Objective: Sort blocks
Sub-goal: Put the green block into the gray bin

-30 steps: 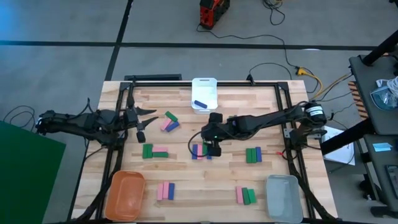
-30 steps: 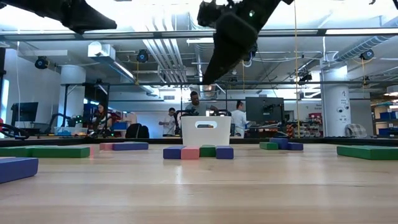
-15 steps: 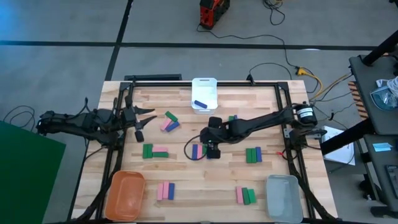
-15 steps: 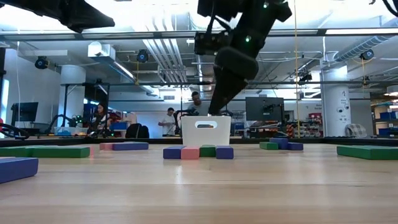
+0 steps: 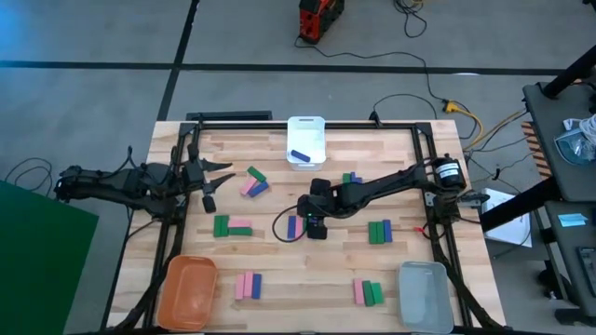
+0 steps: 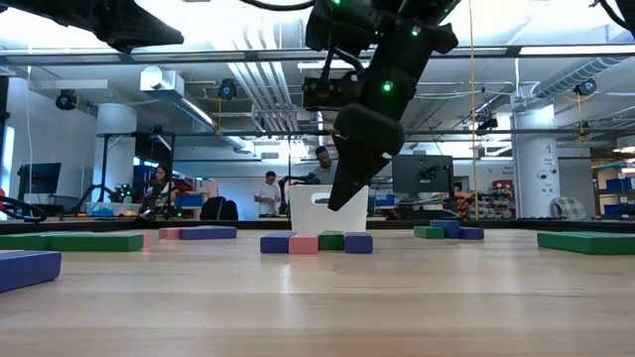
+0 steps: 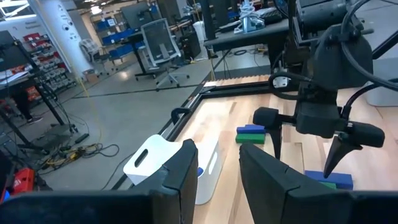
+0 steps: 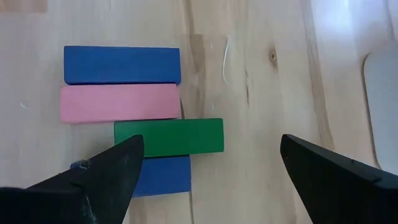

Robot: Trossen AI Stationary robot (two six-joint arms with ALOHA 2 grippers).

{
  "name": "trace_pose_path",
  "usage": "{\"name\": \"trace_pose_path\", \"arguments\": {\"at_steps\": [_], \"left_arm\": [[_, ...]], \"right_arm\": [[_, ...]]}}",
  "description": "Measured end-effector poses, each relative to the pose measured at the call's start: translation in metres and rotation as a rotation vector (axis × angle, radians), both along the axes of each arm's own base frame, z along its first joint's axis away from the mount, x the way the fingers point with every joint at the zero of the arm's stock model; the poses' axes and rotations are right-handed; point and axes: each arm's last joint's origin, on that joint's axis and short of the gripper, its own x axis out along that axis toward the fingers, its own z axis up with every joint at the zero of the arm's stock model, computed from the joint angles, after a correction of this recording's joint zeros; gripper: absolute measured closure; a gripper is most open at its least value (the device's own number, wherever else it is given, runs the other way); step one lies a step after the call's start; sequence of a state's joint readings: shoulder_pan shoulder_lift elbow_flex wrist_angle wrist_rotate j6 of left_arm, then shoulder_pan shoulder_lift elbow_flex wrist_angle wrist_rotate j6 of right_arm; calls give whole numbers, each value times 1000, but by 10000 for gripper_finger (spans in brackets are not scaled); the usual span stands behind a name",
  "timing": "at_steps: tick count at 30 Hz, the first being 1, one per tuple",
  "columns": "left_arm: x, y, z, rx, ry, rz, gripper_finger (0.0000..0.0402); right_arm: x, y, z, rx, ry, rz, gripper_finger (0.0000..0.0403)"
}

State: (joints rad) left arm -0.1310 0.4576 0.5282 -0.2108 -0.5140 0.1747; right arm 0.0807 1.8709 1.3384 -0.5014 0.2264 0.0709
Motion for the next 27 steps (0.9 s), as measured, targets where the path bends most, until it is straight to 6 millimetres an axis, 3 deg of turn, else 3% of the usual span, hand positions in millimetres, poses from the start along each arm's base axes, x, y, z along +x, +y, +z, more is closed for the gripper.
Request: {"name": "trace_pose_path", "arguments": {"at_steps": [16,27], "left_arm": [[0,0,-2,1,12,0,303],[0,0,-2,2,18,0,303]], "right_arm": [[4,-1,3,13,-49,-20,33],[3,-3,2,60,-32,-7,6]]}}
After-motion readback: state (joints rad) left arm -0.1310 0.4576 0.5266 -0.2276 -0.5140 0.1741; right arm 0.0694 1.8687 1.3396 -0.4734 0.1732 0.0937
